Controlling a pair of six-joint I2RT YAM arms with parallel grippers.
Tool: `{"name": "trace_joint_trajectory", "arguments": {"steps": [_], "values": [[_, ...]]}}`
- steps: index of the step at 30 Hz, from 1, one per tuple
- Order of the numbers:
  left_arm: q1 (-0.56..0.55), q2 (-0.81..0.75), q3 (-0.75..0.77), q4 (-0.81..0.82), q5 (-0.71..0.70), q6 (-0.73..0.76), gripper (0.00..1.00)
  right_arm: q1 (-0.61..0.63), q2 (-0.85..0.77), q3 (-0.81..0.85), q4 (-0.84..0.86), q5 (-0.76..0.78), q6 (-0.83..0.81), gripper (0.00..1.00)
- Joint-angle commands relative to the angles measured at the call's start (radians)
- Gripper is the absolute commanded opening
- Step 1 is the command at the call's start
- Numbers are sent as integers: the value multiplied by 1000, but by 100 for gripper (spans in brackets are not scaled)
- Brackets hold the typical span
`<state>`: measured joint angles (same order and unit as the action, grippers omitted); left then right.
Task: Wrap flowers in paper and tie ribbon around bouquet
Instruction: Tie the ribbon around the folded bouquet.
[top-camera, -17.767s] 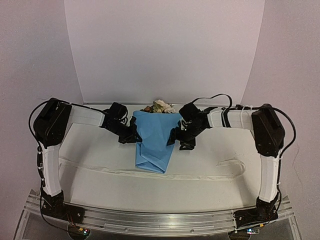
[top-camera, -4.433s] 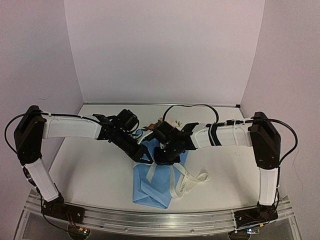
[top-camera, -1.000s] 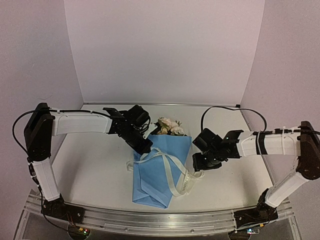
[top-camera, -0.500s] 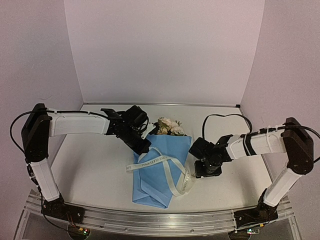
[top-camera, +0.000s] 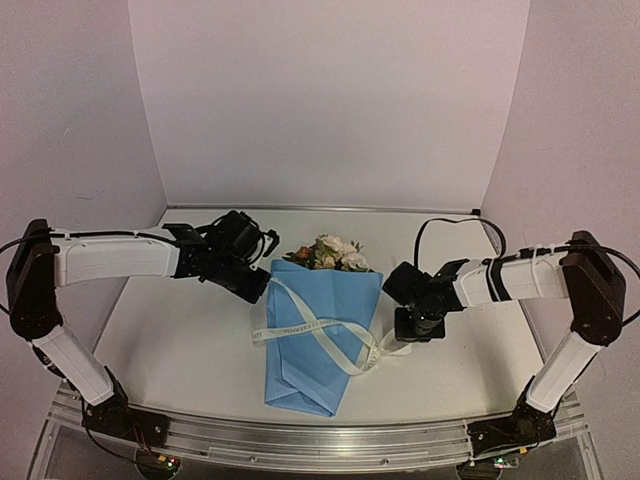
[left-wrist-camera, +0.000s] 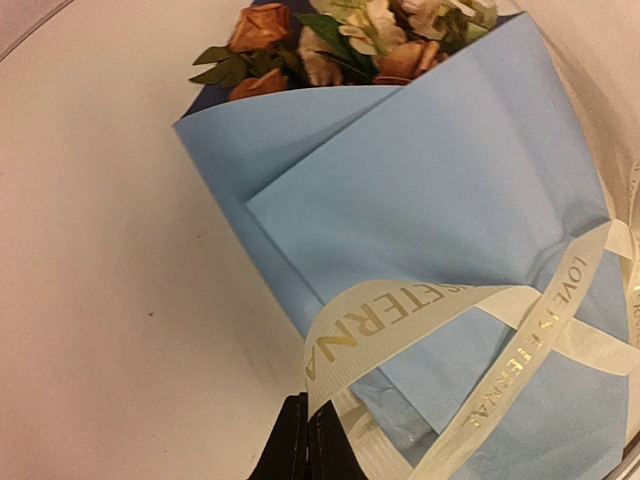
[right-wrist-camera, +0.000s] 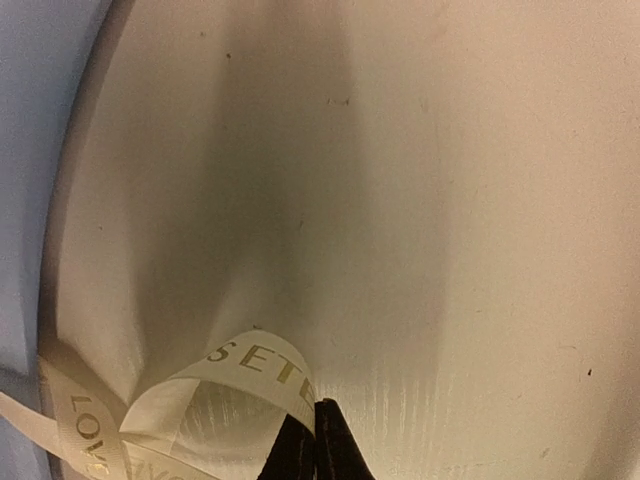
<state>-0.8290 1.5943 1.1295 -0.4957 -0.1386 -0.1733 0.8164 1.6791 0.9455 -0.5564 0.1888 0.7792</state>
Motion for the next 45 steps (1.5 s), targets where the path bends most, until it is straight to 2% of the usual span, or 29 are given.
{"name": "trace_joint_trajectory", "arguments": {"steps": [1,6,19,39,45], "values": [[29,-69,-51,41,-173,-99,0,-27,-47,87,-65,50,-32,0],[80,-109,-99,31,-262,-183,0,-70,-40,169,-125,58,-66,0],[240,-141,-167,2,-270,-303,0,-231,-4,286,-236,95,-114,0],[504,-164,-209,-55,-196,-460,0,-316,-51,232,-303,120,-176,0],[624,-210,-288,-1,-100,-537,0,-353,-48,190,-311,100,-138,0]]}}
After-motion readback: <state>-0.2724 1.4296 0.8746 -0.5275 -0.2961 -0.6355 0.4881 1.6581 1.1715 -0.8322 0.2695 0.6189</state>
